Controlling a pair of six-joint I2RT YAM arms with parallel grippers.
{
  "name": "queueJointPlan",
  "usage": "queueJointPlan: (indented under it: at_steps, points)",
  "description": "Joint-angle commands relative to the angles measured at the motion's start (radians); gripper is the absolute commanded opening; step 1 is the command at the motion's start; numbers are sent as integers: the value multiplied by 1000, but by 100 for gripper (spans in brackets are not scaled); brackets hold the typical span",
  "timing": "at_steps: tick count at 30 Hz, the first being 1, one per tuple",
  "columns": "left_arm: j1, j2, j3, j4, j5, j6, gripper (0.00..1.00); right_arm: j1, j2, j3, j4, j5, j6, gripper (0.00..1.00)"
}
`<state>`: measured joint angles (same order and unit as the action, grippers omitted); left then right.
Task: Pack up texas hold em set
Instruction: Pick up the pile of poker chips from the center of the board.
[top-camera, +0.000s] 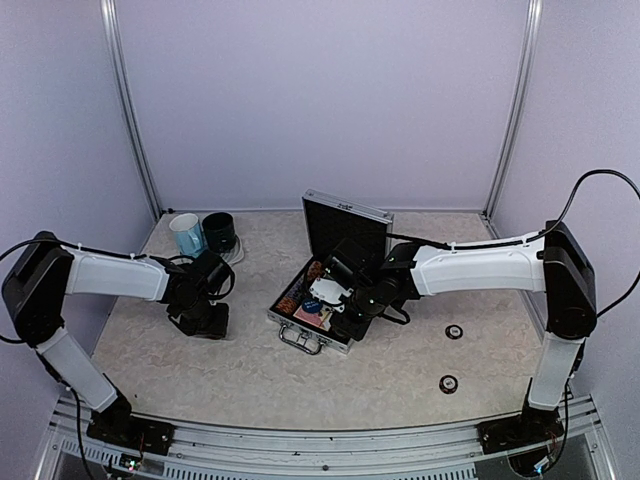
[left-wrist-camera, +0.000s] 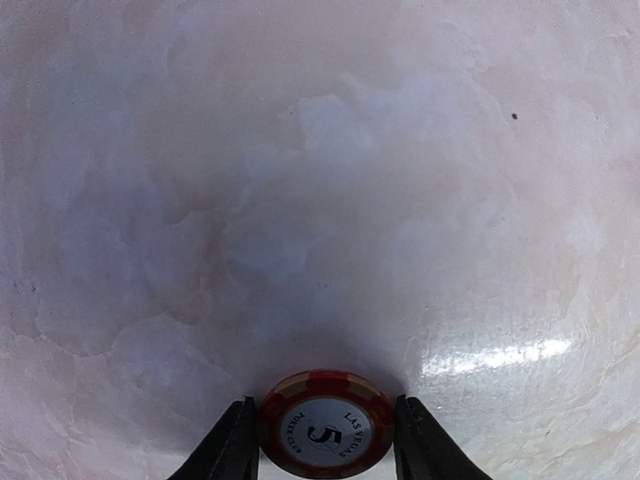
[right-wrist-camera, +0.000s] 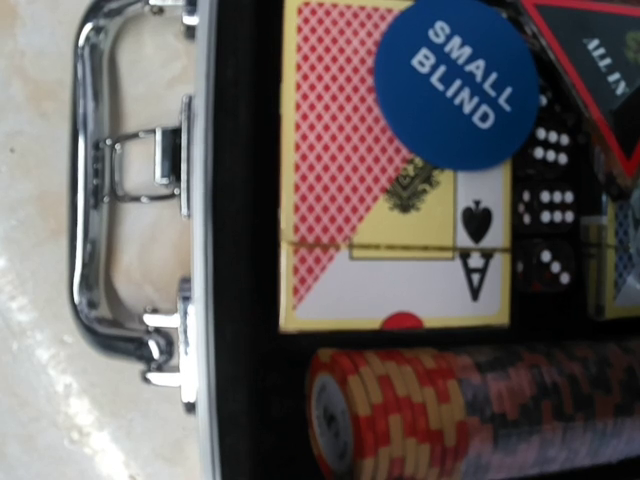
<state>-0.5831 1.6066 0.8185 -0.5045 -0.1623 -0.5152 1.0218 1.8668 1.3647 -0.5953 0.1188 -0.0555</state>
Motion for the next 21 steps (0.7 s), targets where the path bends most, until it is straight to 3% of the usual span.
queueJointPlan:
  at_steps: [1, 8, 21]
  points:
    - [-14, 76, -37, -52, 12, -2, 44, 3, -9, 15, -10, 5, -1, 31]
    - [-16, 28, -32, -21, 39, 16, 36, 1, -9, 24, -4, 2, -1, 31]
    - [-69, -25, 61, -102, -4, 21, 36, -4, -14, 27, 13, -23, 18, 31]
